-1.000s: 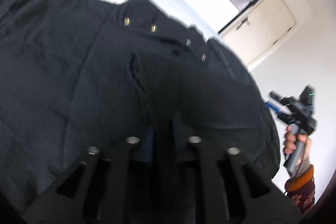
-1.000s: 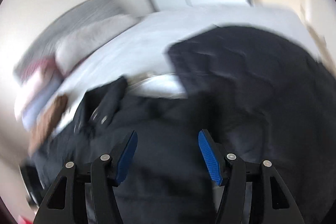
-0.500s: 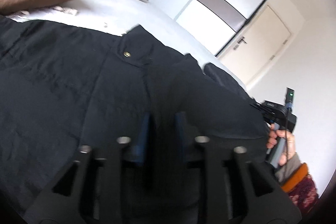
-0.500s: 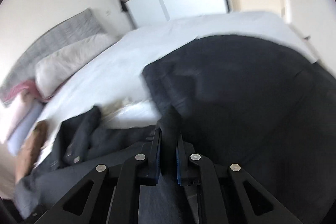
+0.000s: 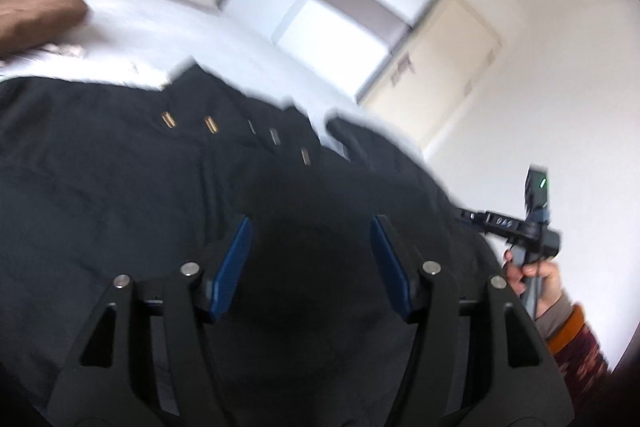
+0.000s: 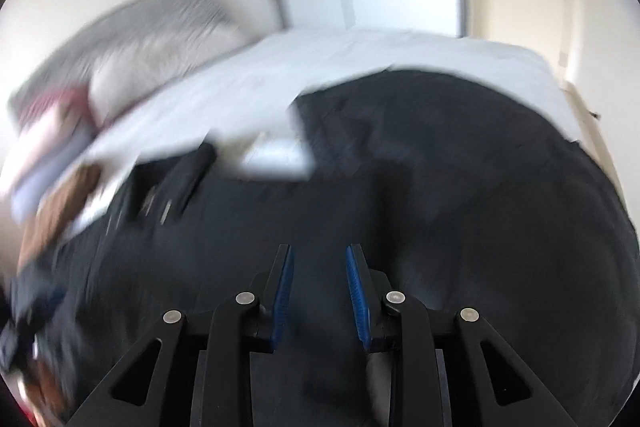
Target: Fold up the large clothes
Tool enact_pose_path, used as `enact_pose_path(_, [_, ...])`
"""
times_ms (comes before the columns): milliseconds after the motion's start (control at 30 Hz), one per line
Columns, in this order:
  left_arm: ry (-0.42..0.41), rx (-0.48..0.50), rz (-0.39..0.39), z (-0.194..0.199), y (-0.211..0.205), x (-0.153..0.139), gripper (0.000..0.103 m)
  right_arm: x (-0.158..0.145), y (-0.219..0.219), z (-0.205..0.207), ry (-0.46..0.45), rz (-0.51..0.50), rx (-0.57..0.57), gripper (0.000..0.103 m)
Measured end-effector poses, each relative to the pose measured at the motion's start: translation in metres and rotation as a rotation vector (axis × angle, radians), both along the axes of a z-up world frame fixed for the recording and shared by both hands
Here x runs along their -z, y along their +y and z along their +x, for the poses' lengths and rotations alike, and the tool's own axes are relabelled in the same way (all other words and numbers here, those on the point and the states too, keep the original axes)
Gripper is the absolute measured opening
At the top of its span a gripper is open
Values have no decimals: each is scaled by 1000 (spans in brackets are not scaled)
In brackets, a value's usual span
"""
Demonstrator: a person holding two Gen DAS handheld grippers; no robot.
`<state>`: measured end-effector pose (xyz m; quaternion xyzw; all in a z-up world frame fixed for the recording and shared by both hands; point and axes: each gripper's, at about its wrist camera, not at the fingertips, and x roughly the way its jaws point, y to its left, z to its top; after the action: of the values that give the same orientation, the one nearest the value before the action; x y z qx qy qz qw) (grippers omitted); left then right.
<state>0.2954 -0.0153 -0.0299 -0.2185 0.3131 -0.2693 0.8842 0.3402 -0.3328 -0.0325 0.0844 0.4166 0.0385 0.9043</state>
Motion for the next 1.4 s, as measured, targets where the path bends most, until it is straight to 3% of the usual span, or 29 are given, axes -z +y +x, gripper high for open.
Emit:
enact_pose_path(100, [173,69,197,17,-26,30,61,35,16,-17,85,-78,-70,27])
enact_pose_path(167, [165,76,181,16,-23,29,62,56,5,-22,111,-85,-34,26])
enact_pose_path(233, [170,88,177,15,-19,25,62,56,-10,-24,113,-2,13,26])
enact_pose_path(300, [189,75,177,15,-13,19,63,43,-16,-24,136,-28,97,38])
enact_pose_path(367, [203,46,137,16,-5,9,76,24,-13,-25,118,-4,96,42])
enact_pose_path(433, [196,-21,99,12,7,-3,84,-6,-4,-24,80,12,121,52])
enact_pose_path(567, [186,-142,146,5,26,-21,85,-62,31,-27,-31,68,156,78])
enact_pose_path(667, [184,-231,138,1,41,-25,93,-80,73,-29,-52,113,115,87])
enact_pose_path(733, [196,-292,134,1,50,-25,94,-74,105,-32,-57,113,7,88])
enact_pose_path(900, [304,-344,172,1,62,-21,94,-27,134,-32,8,1,-61,88])
enact_pose_path(1100, [308,-395,352,-15,83,-34,94,10,136,-32,38,1,-110,88])
enact_pose_path(1200, [348,-446,339,-31,113,-33,94,11,141,-33,51,-28,-142,88])
enact_pose_path(1400, [419,-550,229,-82,194,-21,94,-2,145,-45,23,39,-187,88])
